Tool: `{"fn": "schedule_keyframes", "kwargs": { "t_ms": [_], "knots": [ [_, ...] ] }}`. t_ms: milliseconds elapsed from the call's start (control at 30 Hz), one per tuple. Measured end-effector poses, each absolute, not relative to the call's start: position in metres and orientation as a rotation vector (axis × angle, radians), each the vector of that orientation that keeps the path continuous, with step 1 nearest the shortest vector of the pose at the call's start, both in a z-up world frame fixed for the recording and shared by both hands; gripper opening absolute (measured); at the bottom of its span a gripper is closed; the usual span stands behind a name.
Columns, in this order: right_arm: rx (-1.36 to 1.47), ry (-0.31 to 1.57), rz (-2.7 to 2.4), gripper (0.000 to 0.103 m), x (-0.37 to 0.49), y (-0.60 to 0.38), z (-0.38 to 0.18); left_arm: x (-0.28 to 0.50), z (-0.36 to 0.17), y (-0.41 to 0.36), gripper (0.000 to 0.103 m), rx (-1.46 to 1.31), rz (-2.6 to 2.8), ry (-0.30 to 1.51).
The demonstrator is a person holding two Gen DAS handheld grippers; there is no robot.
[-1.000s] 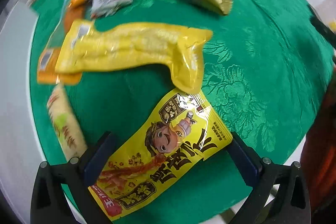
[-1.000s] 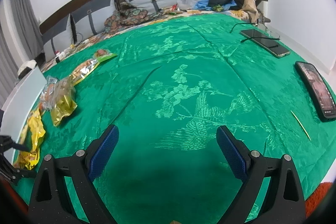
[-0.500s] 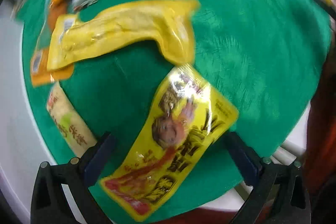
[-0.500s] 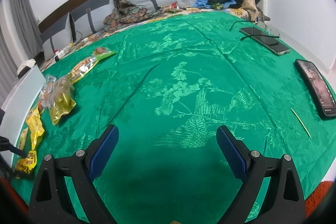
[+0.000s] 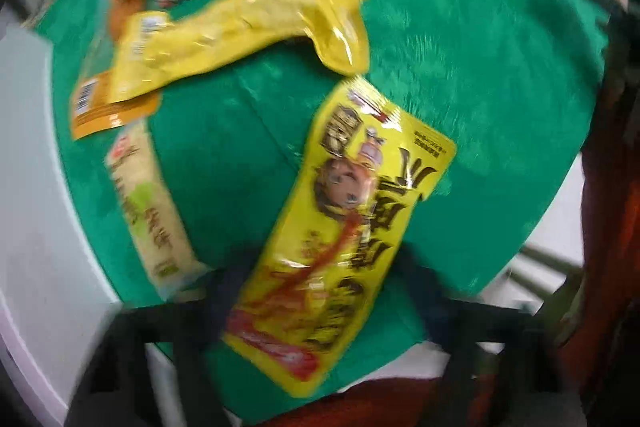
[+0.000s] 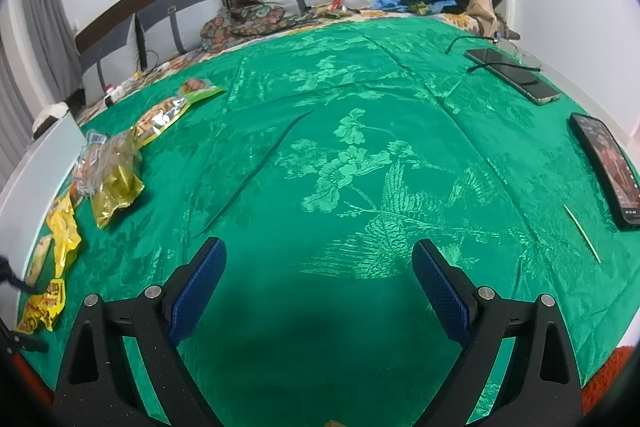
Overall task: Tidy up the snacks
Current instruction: 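Close the left tool on the yellow cartoon-printed packet while the right tool grasps the yellow vacuum-sealed packet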
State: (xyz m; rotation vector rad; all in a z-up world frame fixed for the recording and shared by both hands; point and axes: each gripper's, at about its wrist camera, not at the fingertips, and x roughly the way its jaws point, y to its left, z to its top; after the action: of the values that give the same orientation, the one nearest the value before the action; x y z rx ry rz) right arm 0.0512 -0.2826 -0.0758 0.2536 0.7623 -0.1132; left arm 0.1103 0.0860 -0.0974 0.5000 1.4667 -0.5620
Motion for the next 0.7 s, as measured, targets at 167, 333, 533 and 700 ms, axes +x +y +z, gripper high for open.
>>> {"fn": "schedule_keyframes", "kwargs": {
  "t_ms": [167, 333, 533, 700],
  "knots": [
    [0.263, 0.768, -0.114, 0.096, 0.053, -0.283, -0.077, 0.113, -0.085, 0.108, 0.039, 0.244, -0.329, 1.422],
    [0.228, 0.776, -0.113, 0.096, 0.053, -0.278, -0.078, 0.115, -0.09, 0.13, 0.049, 0.036, -0.213, 1.351],
    [0.199, 0.788, -0.004, 0.096, 0.052, -0.259, -0.069, 0.084, -0.102, 0.101, 0.096, 0.395, -0.221, 1.286],
    [0.247, 0.858, 0.338, 0.096, 0.07, -0.197, -0.041, 0.075, -0.093, 0.109, 0.042, 0.329, -0.295, 1.216]
  ]
}}
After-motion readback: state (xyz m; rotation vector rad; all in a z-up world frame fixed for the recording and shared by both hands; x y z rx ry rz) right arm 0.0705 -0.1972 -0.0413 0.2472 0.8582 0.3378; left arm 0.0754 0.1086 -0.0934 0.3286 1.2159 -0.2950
